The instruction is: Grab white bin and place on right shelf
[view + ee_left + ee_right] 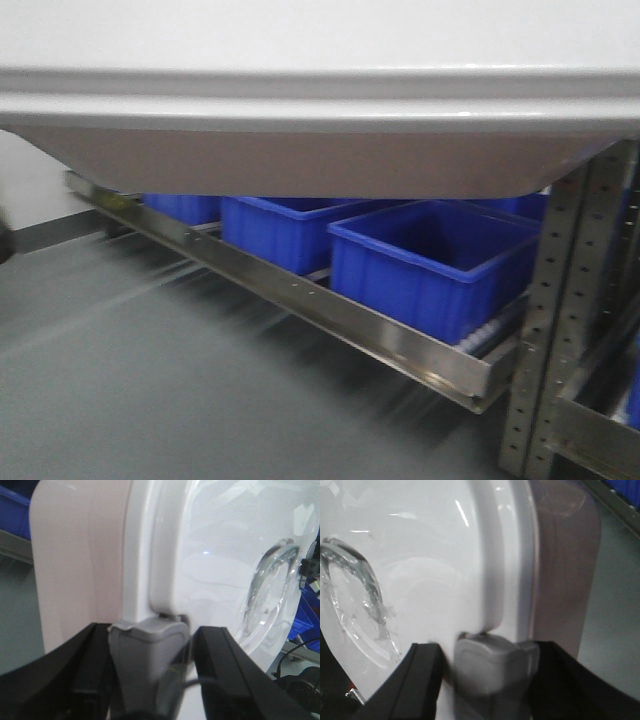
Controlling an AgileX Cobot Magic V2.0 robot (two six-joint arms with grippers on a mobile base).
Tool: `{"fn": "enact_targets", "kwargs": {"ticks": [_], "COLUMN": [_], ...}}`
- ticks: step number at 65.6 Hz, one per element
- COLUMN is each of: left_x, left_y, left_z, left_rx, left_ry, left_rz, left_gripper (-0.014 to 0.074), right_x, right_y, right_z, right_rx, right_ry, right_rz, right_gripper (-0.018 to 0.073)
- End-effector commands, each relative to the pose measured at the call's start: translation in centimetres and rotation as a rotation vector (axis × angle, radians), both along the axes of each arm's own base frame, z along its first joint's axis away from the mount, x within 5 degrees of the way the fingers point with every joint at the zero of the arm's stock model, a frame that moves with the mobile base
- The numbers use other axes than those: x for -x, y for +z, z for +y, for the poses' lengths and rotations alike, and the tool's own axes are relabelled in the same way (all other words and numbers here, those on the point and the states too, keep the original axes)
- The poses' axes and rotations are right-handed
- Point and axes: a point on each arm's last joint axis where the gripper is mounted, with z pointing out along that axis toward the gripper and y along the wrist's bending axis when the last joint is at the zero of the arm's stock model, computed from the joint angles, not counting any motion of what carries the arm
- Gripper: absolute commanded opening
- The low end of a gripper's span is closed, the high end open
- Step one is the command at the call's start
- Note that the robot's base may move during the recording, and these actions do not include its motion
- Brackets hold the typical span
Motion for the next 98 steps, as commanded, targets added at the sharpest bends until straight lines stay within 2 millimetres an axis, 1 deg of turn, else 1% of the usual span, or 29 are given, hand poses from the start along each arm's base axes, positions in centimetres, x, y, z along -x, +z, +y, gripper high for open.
{"fn": "enact_targets", "kwargs": {"ticks": [1,98], "left_x": [1.29,1.29], "left_y": [2.34,2.34], "left_z": [-1.03,-1.03], "left_rx": [0.145,0.145], "left_ry": [-0.095,-0.095], "left_rz": [-0.047,-0.047], "left_gripper": [0.0208,0.0208], "right_x": [1.35,1.35], "right_y": [2.05,2.05], "right_z": [1.26,1.26], "right_rx": [-0.139,-0.139], "right_ry": [0.133,0.133], "right_rz": [-0.041,-0.041], "right_gripper": [0.0340,0.0340]}}
